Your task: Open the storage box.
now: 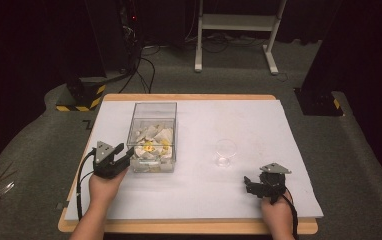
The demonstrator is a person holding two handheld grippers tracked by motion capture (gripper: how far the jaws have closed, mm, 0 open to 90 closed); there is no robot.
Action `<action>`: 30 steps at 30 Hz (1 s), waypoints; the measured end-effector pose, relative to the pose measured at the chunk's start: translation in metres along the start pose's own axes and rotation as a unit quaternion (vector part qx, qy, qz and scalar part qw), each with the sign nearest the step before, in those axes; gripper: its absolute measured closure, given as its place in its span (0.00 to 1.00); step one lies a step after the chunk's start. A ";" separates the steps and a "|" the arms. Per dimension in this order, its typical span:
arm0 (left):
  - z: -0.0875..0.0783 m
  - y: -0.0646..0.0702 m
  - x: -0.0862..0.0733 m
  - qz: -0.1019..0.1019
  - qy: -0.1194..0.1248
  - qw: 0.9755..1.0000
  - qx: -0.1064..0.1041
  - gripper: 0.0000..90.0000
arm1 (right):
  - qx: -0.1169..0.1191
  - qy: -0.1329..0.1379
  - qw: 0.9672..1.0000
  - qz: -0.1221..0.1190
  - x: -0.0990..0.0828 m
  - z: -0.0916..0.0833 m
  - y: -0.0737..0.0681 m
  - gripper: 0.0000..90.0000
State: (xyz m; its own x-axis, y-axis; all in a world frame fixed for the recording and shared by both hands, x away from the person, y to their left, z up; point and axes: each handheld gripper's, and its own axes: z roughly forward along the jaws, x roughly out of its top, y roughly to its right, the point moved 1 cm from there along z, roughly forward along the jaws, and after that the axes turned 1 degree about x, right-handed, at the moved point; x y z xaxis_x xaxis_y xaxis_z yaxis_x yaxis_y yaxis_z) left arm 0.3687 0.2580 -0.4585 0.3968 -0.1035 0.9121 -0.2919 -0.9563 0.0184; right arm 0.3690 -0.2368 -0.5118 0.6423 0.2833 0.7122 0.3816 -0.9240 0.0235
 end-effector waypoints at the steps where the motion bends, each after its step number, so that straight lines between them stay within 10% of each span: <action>1: 0.000 0.000 0.000 -0.002 0.000 1.000 -0.001 0.61 | 0.000 0.000 1.000 0.000 0.000 0.000 0.000 0.14; 30: -0.020 0.009 -0.011 -0.005 0.001 1.000 -0.030 0.75 | -0.002 0.000 1.000 -0.002 0.000 0.000 0.000 0.14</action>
State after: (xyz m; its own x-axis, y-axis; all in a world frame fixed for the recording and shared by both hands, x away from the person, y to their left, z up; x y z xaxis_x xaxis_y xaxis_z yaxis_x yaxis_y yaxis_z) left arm 0.3439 0.2559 -0.4601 0.3988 -0.0938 0.9122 -0.3405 -0.9388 0.0524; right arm 0.3687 -0.2366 -0.5116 0.6411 0.2869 0.7118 0.3813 -0.9240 0.0291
